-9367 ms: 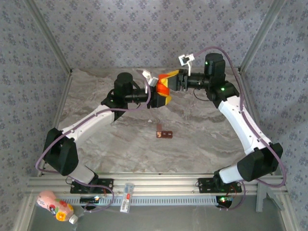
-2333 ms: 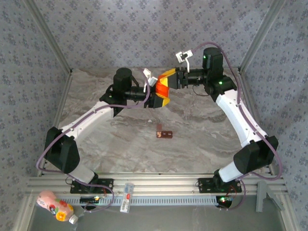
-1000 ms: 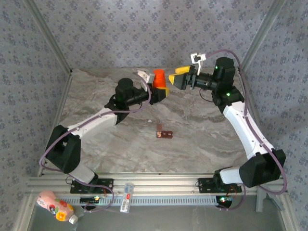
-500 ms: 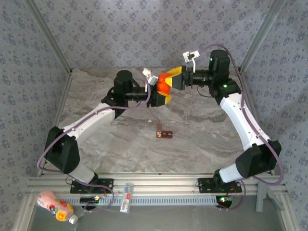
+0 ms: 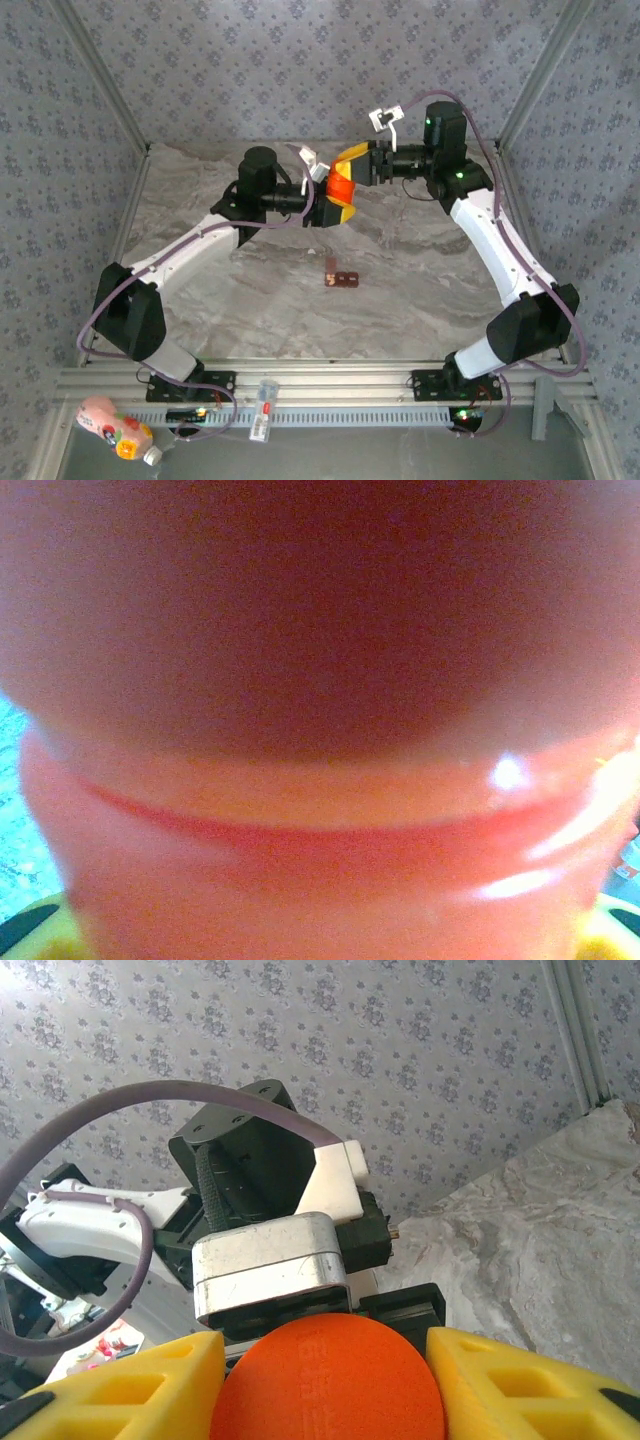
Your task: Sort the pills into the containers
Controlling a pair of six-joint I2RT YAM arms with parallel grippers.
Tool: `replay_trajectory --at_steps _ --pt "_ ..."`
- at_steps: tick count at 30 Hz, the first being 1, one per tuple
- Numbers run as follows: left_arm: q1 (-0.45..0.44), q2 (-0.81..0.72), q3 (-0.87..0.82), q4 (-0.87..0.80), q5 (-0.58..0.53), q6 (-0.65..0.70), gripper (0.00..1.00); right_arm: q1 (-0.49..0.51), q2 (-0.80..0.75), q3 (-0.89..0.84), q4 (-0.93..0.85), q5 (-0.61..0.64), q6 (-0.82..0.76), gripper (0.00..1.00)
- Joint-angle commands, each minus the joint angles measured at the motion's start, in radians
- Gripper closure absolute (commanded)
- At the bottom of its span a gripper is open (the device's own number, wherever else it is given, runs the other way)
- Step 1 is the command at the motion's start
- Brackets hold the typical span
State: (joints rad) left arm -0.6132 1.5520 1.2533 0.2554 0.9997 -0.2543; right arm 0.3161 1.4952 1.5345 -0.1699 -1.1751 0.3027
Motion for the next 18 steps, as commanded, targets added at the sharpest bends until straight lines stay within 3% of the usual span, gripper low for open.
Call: replay_trajectory --at_steps 1,8,11,18 --pt "0.002 -0.03 0.04 0.022 0.008 0.015 1.0 0.017 -0.005 0.024 -0.04 -0.036 -0.019 0.49" --pt "0.003 -0.04 0.035 0.021 -0.047 0.023 1.0 0.043 -0.024 -0.006 -0.085 0.024 -0.061 0.54" --pt "0.002 -0.052 0.017 0.048 -0.113 0.016 1.0 0.065 -0.052 -0.052 -0.059 0.111 -0.062 0.6" --pt "-0.009 -0.073 -0.062 0.208 -0.294 -0.045 1.0 0.157 -0.089 -0.219 0.133 0.366 0.044 0.61"
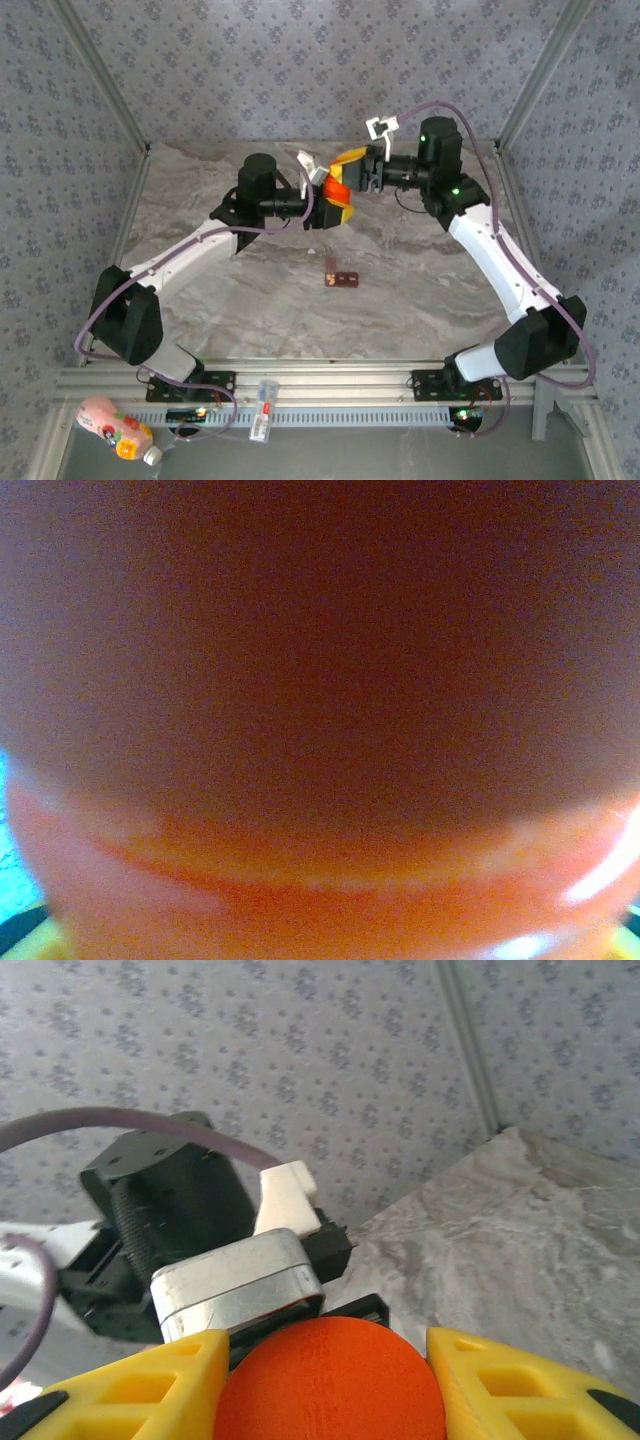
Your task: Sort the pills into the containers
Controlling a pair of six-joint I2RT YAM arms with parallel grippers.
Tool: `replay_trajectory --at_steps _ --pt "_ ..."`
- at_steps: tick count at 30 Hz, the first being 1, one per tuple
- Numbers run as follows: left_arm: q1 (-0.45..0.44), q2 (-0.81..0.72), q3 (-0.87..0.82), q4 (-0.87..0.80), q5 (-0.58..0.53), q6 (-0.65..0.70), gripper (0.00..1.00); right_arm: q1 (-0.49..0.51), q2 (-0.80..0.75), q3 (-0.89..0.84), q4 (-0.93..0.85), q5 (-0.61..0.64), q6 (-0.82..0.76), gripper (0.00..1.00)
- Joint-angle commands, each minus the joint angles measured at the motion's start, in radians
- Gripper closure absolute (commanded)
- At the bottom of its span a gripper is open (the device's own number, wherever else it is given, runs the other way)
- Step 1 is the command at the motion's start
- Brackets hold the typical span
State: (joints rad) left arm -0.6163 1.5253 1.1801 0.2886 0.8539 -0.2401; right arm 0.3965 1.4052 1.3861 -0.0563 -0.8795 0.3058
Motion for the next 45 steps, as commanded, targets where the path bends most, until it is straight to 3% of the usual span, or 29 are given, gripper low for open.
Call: replay_trajectory --at_steps 1,10,14,17,21,27,30,34,41,45 --pt "-0.013 -0.046 0.006 0.184 -0.174 -0.059 1.0 0.095 0.003 -0.083 0.042 0.102 0.05 0.61" --pt "-0.082 -0.01 -0.039 0.257 -0.366 -0.046 1.0 0.152 0.059 -0.096 0.163 0.224 0.131 0.61" --pt "-0.079 0.001 -0.058 0.275 -0.4 -0.053 1.0 0.097 0.047 -0.066 0.156 0.206 0.142 0.59" --pt "-0.064 -0.001 -0.063 0.27 -0.401 -0.059 1.0 0.029 0.012 -0.055 0.154 0.166 0.155 0.49" --pt "-0.039 -0.013 -0.055 0.253 -0.342 -0.058 1.0 -0.071 -0.052 -0.067 0.153 0.081 0.164 0.25" --pt "-0.015 -0.014 0.012 0.144 -0.125 -0.018 1.0 -0.15 -0.063 -0.024 0.039 -0.129 0.094 0.13" --pt "-0.015 -0.004 0.061 0.058 -0.015 0.013 1.0 -0.147 -0.03 0.03 -0.039 -0.23 0.049 0.11" --pt "-0.016 0.006 0.104 -0.008 0.075 0.03 1.0 -0.111 -0.003 0.078 -0.096 -0.251 0.008 0.1" --pt "-0.016 0.009 0.125 -0.053 0.115 0.043 1.0 -0.081 0.026 0.11 -0.108 -0.247 0.0 0.14" --pt "-0.018 0.011 0.127 -0.061 0.119 0.048 1.0 -0.072 0.035 0.119 -0.108 -0.247 0.002 0.24"
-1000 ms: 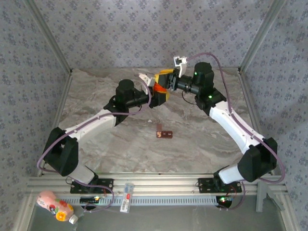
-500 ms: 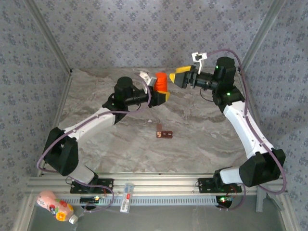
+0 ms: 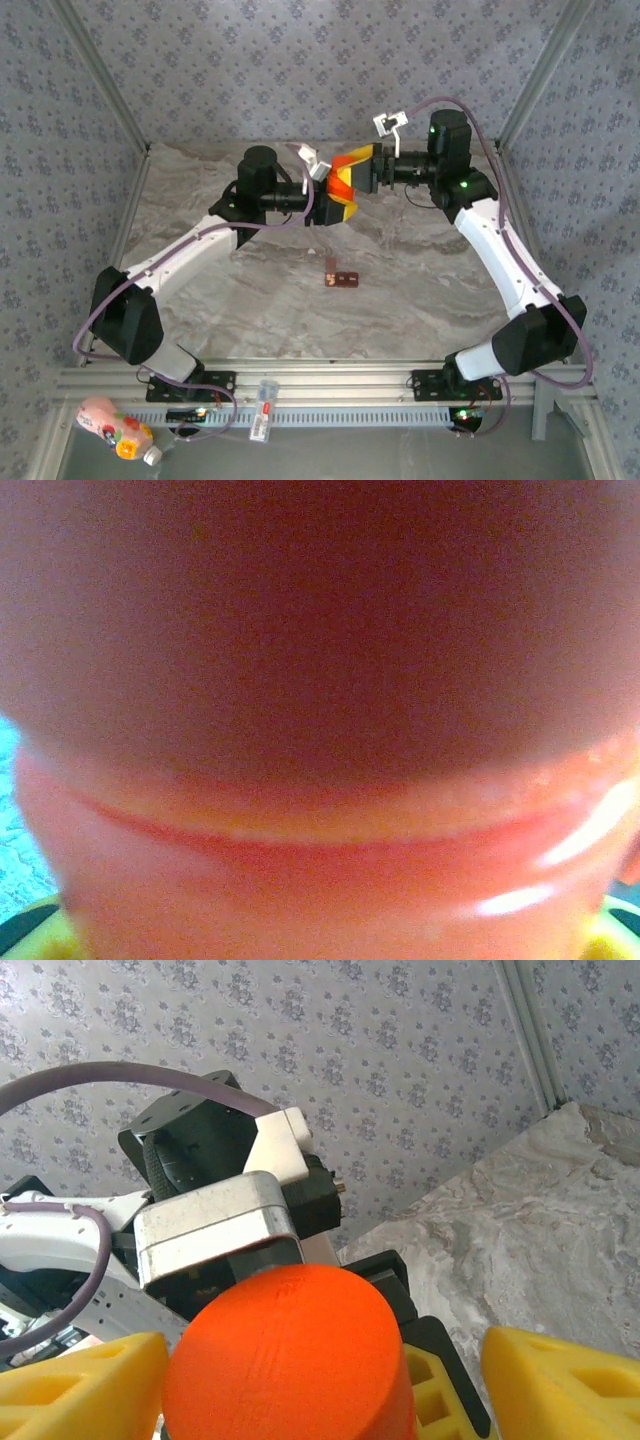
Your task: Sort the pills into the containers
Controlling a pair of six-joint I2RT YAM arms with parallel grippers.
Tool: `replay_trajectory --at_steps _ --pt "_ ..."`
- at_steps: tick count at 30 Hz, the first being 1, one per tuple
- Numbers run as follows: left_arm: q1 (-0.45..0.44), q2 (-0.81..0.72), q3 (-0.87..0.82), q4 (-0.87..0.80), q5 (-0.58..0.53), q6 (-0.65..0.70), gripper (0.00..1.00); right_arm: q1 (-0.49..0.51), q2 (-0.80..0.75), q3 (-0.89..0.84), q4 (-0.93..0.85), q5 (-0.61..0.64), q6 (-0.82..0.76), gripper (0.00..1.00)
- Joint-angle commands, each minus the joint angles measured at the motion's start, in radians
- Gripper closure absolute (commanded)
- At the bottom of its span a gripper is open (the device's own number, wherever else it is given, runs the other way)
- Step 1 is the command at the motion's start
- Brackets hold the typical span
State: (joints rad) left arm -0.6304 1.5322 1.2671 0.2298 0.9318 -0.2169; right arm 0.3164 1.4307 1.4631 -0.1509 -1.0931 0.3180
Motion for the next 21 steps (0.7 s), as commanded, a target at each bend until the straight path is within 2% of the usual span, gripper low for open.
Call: replay_trajectory --at_steps 1,4,7,10,14,18,21 --pt "-0.003 0.004 0.039 -0.001 0.042 0.025 1.0 0.011 0.012 0.044 -0.015 -0.033 -0.011 0.29" --pt "-0.004 0.005 0.039 0.001 0.034 0.024 1.0 0.017 0.013 0.038 -0.018 -0.033 -0.013 0.47" --pt "-0.004 0.005 0.04 0.007 0.013 0.021 1.0 0.027 0.008 0.022 -0.025 -0.022 -0.021 0.55" --pt "-0.004 0.001 0.033 0.026 -0.029 0.011 1.0 0.045 -0.011 -0.016 -0.029 0.041 -0.029 0.61" --pt "-0.01 -0.006 0.015 0.061 -0.121 -0.003 1.0 0.083 -0.051 -0.097 -0.016 0.205 -0.039 0.71" --pt "-0.021 -0.01 -0.015 0.114 -0.231 -0.016 1.0 0.149 -0.099 -0.2 0.082 0.445 -0.002 0.74" --pt "-0.026 -0.003 -0.021 0.125 -0.268 -0.017 0.98 0.164 -0.107 -0.249 0.155 0.514 0.035 0.75"
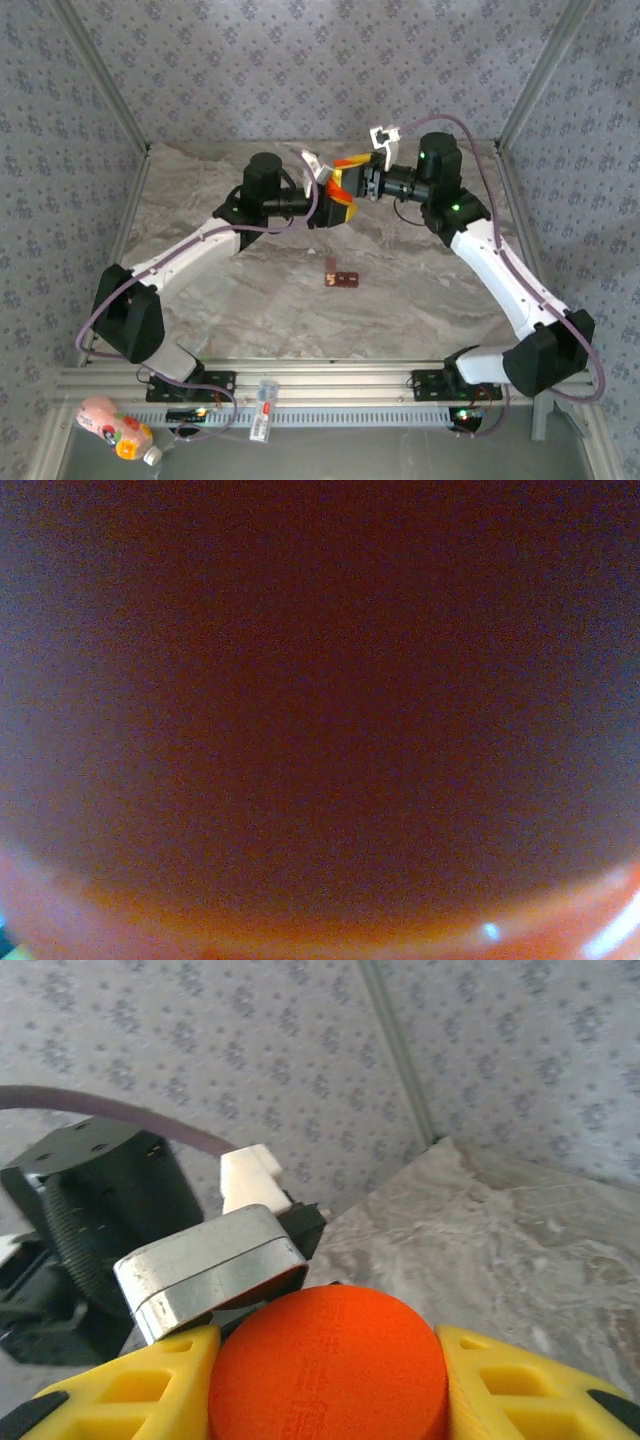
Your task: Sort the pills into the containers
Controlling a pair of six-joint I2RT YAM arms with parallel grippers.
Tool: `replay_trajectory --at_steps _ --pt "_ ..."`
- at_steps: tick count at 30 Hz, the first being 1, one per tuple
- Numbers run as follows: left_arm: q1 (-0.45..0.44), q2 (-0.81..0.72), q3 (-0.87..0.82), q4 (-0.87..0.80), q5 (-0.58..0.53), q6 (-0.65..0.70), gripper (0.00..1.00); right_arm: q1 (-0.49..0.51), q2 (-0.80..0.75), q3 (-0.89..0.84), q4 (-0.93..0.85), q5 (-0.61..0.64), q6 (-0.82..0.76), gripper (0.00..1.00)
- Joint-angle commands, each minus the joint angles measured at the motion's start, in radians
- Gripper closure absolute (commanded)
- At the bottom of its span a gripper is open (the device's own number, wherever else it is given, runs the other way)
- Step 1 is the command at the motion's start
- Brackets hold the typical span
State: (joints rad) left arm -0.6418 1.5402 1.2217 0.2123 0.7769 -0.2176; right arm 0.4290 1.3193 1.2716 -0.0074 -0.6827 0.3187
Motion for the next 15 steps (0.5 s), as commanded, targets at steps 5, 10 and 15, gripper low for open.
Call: replay_trajectory --at_steps 5,10,15 --pt "-0.016 -0.006 0.021 0.132 -0.136 -0.011 0.86 0.035 0.009 -0.055 0.026 0.12 0.039 0.78" --pt "-0.016 -0.006 0.019 0.109 -0.142 0.008 0.64 0.008 -0.008 -0.07 0.044 0.129 0.049 0.82" --pt "-0.016 -0.003 0.015 0.099 -0.144 0.015 0.18 -0.023 -0.027 -0.113 0.058 0.145 0.056 0.84"
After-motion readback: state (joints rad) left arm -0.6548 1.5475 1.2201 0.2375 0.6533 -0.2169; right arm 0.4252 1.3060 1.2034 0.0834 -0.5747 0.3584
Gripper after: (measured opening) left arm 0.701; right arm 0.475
